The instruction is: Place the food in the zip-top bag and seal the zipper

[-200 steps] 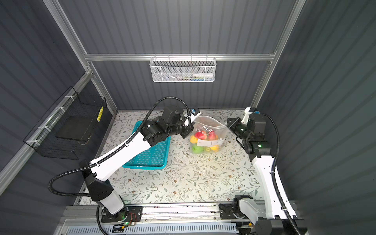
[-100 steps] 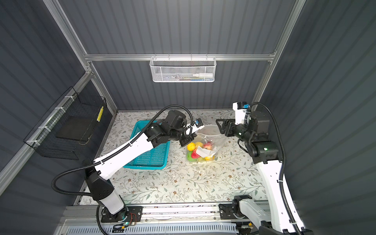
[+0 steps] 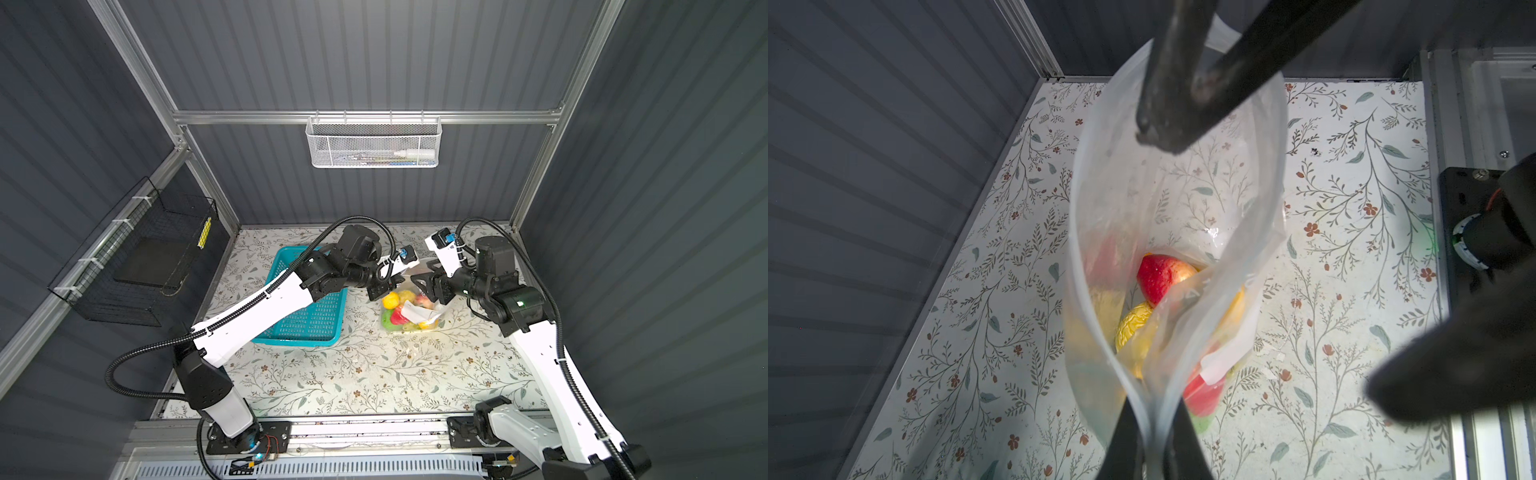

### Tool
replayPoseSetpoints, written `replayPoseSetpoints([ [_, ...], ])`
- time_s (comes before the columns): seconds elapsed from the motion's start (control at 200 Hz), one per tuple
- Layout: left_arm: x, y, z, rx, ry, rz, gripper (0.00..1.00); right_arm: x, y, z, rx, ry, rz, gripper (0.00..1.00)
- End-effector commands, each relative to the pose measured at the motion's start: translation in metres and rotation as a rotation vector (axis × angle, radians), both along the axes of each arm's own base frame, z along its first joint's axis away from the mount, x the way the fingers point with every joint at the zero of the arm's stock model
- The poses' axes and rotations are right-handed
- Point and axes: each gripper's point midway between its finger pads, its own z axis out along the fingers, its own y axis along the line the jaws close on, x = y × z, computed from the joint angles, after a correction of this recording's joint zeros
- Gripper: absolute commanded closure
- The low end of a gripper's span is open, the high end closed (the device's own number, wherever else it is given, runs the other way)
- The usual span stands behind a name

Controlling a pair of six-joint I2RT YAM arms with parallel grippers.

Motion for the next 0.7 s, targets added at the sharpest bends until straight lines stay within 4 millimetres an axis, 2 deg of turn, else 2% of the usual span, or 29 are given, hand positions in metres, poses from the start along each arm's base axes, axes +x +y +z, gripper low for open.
replayPoseSetpoints([
  [0.0,-0.007,-0.001,0.029,-0.060,-0.048,-0.039,0.92,0.001,0.004,-0.017,-0.056,-0.003,0.057,0.39],
  [0.11,-0.006,-0.001,0.030,-0.061,-0.053,-0.039,0.92,0.005,0.008,-0.025,-0.058,0.019,0.077,0.44],
  [0.175,-0.006,0.000,0.032,-0.063,-0.059,-0.040,0.92,0.005,0.010,-0.022,-0.044,0.015,0.087,0.50],
  [0.2,-0.006,0.000,0.032,-0.064,-0.059,-0.040,0.92,0.012,0.013,-0.031,-0.048,0.042,0.087,0.53],
  [0.32,-0.006,-0.001,0.036,-0.081,-0.065,-0.036,0.92,0.017,0.017,-0.031,-0.030,0.055,0.094,0.80],
  [0.38,-0.006,-0.001,0.040,-0.098,-0.067,-0.031,0.90,0.018,0.020,-0.030,-0.017,0.065,0.105,1.00],
  [0.395,-0.006,-0.001,0.042,-0.104,-0.070,-0.029,0.88,0.018,0.020,-0.029,-0.015,0.067,0.107,1.00],
  [0.43,-0.004,-0.001,0.046,-0.119,-0.075,-0.019,0.80,0.018,0.021,-0.028,-0.008,0.068,0.107,1.00],
  [0.455,-0.003,-0.001,0.049,-0.134,-0.081,-0.010,0.67,0.018,0.021,-0.028,-0.004,0.070,0.107,1.00],
  [0.485,-0.001,0.001,0.054,-0.152,-0.086,0.008,0.43,0.019,0.022,-0.028,0.004,0.069,0.103,1.00],
  [0.505,0.001,0.002,0.057,-0.167,-0.092,0.022,0.32,0.019,0.022,-0.027,0.010,0.066,0.101,1.00],
  [0.56,0.008,0.008,0.068,-0.219,-0.107,0.068,0.09,0.021,0.022,-0.024,0.031,0.058,0.087,1.00],
  [0.595,0.014,0.015,0.077,-0.261,-0.110,0.101,0.01,0.022,0.022,-0.021,0.052,0.053,0.076,1.00],
  [0.695,0.032,0.043,0.096,-0.391,-0.076,0.172,0.00,0.028,0.023,-0.008,0.146,0.031,0.029,1.00],
])
